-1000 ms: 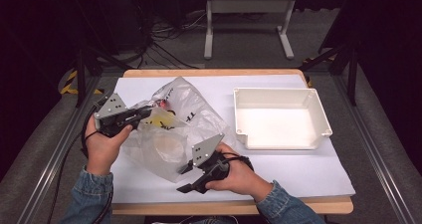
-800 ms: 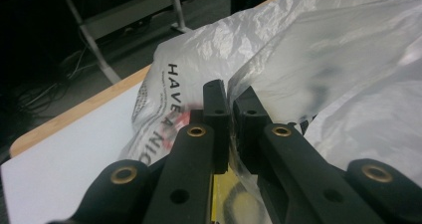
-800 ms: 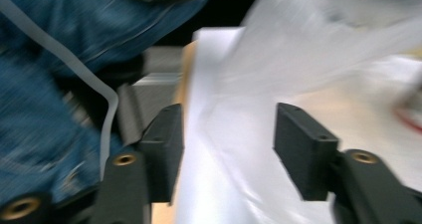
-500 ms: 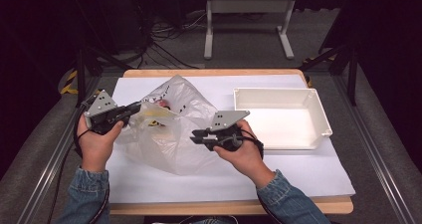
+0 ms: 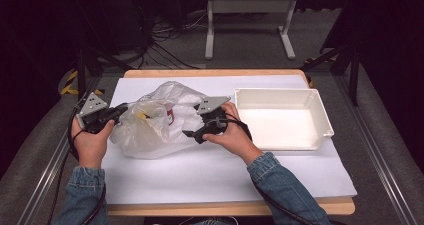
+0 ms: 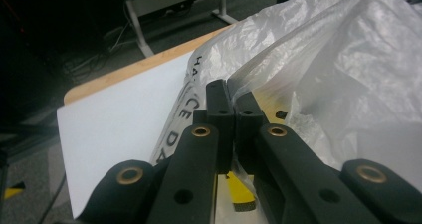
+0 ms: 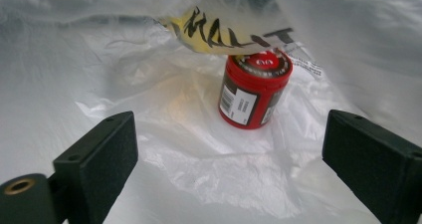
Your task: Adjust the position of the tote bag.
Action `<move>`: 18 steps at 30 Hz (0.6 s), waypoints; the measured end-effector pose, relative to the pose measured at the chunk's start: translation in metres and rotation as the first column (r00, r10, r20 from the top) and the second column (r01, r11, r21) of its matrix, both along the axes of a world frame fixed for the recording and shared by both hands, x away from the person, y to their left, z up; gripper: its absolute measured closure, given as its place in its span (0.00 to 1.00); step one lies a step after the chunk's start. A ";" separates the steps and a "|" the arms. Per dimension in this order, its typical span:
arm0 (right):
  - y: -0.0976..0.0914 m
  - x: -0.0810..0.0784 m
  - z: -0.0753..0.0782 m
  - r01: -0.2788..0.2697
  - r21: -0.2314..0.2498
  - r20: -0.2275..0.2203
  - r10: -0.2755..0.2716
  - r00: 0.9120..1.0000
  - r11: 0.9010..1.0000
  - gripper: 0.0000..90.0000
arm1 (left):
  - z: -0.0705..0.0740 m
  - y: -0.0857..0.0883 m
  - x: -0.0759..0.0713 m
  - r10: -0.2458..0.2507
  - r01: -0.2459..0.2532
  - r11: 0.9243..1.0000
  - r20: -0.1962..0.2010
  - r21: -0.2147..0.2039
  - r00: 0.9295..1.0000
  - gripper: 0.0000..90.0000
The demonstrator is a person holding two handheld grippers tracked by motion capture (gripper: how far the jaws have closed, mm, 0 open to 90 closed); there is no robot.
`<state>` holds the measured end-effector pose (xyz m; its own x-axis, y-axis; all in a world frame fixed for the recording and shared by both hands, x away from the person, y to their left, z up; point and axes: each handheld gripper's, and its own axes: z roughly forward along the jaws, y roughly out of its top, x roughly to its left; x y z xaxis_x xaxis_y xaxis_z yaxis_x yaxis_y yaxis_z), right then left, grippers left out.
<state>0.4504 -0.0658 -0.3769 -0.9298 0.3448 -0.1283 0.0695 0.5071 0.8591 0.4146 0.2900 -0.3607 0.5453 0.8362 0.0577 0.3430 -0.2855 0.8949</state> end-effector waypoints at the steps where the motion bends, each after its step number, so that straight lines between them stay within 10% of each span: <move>1: -0.001 0.003 -0.002 0.005 0.009 -0.015 -0.005 1.000 1.000 0.08 | -0.003 0.003 0.002 0.007 -0.007 1.000 -0.009 -0.007 1.000 0.99; 8: -0.009 0.006 -0.001 0.007 0.095 -0.106 0.003 0.994 0.995 0.09 | -0.019 0.007 0.012 0.021 -0.023 0.999 -0.068 -0.034 0.997 0.99; 18: -0.029 -0.041 0.041 -0.109 0.216 -0.083 0.130 0.988 0.970 0.12 | -0.016 0.010 0.011 0.021 -0.024 0.998 -0.056 -0.065 0.998 0.99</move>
